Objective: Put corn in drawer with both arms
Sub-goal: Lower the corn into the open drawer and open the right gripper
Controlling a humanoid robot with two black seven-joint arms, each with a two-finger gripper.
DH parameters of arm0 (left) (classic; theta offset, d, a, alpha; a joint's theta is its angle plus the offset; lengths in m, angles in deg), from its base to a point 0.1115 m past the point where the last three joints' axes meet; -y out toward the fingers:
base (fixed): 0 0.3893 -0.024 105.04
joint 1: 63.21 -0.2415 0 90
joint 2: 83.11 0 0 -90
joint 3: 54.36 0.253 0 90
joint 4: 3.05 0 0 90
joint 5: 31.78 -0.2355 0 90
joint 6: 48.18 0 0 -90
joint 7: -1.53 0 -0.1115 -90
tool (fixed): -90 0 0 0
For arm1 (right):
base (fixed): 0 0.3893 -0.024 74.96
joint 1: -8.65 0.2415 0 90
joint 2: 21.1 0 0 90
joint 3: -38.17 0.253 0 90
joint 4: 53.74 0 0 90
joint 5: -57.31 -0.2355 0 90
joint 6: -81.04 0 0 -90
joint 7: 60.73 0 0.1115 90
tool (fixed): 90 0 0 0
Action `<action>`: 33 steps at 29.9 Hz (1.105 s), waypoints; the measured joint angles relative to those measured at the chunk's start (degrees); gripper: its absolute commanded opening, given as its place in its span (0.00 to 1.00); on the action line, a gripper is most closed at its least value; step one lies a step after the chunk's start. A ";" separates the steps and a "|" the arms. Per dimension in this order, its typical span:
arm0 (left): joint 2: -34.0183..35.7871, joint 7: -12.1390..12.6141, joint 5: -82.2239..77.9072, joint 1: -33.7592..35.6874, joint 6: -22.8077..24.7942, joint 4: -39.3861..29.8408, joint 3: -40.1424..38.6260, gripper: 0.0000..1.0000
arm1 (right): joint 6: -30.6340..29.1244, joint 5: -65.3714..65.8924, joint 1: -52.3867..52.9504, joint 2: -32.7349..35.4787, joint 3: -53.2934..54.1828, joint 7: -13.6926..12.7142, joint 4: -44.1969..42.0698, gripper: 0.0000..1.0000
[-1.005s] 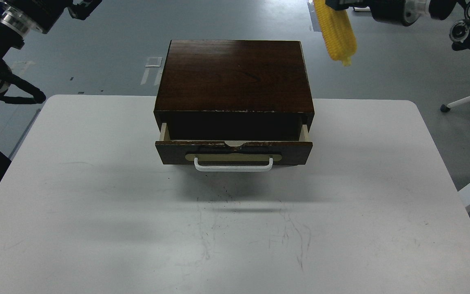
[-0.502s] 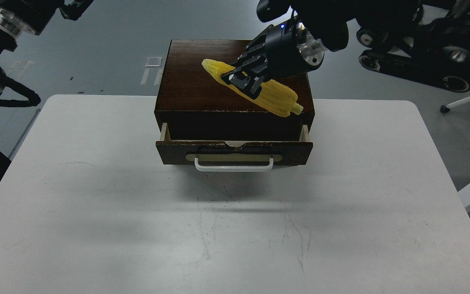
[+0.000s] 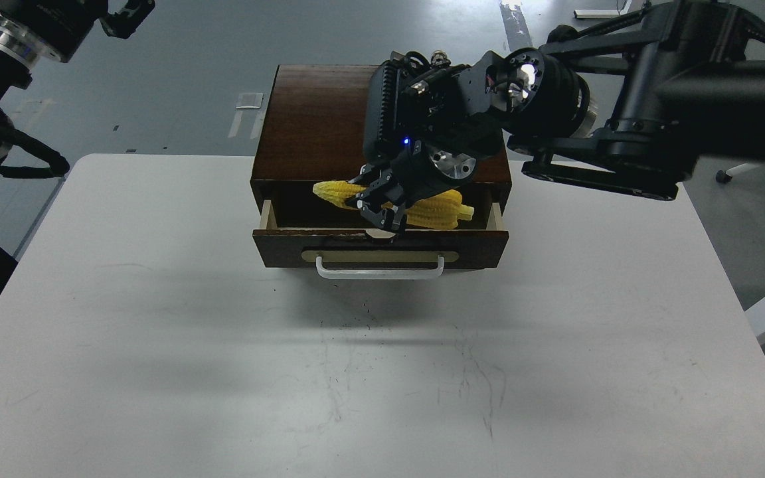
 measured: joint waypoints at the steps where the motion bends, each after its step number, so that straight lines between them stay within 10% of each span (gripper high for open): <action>1: 0.06 0.00 -0.03 -0.05 0.00 0.00 0.00 0.98 | 0.06 0.79 0.00 -0.38 -0.03 0.00 -0.36 0.00; 8: 0.38 0.00 -0.08 -0.20 0.00 -0.01 0.00 0.98 | 0.18 4.59 0.08 -1.45 -1.62 0.00 -0.88 0.02; 15: 0.62 0.00 -0.08 -0.19 0.00 -0.03 -0.07 0.98 | 0.37 4.16 -0.46 -2.18 -1.79 -0.11 -1.00 0.48; 30: 2.16 0.01 -0.22 -0.19 0.00 -0.03 0.00 0.98 | 0.38 3.22 -0.55 -1.55 -1.18 -0.45 -1.32 0.59; 33: 2.24 0.01 -0.24 -0.19 0.00 -0.03 0.01 0.98 | 0.41 1.87 -0.40 -1.15 -0.90 -0.45 -1.27 0.82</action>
